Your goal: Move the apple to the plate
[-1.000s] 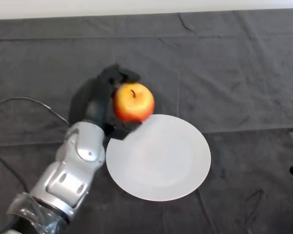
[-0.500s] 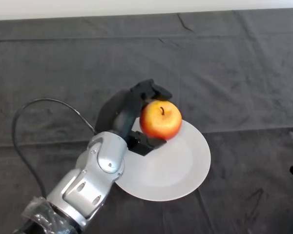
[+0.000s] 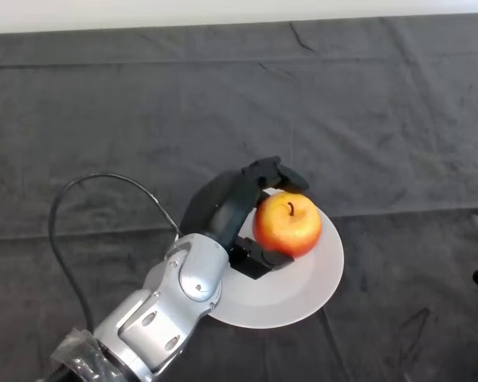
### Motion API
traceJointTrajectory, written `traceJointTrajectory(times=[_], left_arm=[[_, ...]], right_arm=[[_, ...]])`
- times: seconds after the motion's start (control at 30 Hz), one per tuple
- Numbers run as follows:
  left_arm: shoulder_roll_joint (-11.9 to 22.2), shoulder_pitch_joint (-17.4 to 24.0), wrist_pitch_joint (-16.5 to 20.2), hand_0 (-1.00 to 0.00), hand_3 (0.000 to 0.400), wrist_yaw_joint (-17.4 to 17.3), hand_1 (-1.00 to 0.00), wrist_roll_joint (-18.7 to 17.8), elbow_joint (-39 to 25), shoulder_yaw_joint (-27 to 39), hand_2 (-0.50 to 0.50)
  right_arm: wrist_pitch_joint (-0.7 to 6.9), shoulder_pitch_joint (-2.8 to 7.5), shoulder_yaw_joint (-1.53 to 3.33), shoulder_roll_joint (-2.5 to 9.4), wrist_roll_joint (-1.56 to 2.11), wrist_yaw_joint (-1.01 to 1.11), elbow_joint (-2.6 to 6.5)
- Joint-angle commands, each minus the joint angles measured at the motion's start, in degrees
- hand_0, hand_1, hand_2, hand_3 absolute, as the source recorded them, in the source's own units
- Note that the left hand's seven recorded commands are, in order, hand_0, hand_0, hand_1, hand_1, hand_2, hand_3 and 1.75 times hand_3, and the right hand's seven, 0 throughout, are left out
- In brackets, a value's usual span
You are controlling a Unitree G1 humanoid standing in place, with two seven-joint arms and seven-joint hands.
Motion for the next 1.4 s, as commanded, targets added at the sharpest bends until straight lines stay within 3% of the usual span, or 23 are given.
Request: traceJointTrajectory(times=[0.03, 0.07, 0.1, 0.13, 0.17, 0.2, 0.53, 0.87, 1.4], left_arm=[[1.86, -0.71, 0.46, -1.00, 0.400, -1.23, -0.86, -1.28, -3.12, -2.96, -0.07], [1.89, -0.78, 0.51, -0.89, 0.355, -1.37, -0.65, -1.32, -3.10, -2.96, -0.12], [1.92, -0.85, 0.57, -0.57, 0.227, -1.52, -0.22, -1.37, -3.06, -2.94, -0.18], [1.95, -0.90, 0.63, -0.43, 0.173, -1.63, 0.00, -1.41, -3.04, -2.91, -0.22], [1.98, -0.96, 0.75, -0.25, 0.102, -1.75, 0.00, -1.44, -3.08, -2.86, -0.13], [2.00, -1.03, 0.86, 0.00, 0.000, -1.86, 0.00, -1.47, -3.09, -2.80, 0.00], [2.11, -2.37, 2.12, 0.00, 0.000, -2.10, 0.00, -1.94, -3.39, -0.48, 0.00], [2.30, -2.15, 1.65, 0.00, 0.000, 0.31, 0.00, -2.14, -4.13, 3.14, 0.00], [8.46, -1.57, 0.30, 0.00, 0.000, -0.44, 0.00, -2.90, -8.14, 17.45, 0.00]], right_arm=[[3.10, 1.04, 0.05, 1.92, 1.42, 0.51, 2.50], [3.10, 1.04, 0.06, 1.92, 1.43, 0.51, 2.50], [3.10, 1.04, 0.06, 1.91, 1.43, 0.51, 2.50], [3.09, 1.04, 0.06, 1.91, 1.44, 0.50, 2.50], [3.09, 1.04, 0.07, 1.91, 1.44, 0.50, 2.50], [3.09, 1.04, 0.07, 1.91, 1.44, 0.50, 2.50], [3.07, 1.04, 0.09, 1.90, 1.46, 0.49, 2.51], [3.08, 1.04, 0.07, 1.91, 1.44, 0.50, 2.50], [3.17, 1.06, -0.09, 2.01, 1.30, 0.60, 2.47]])
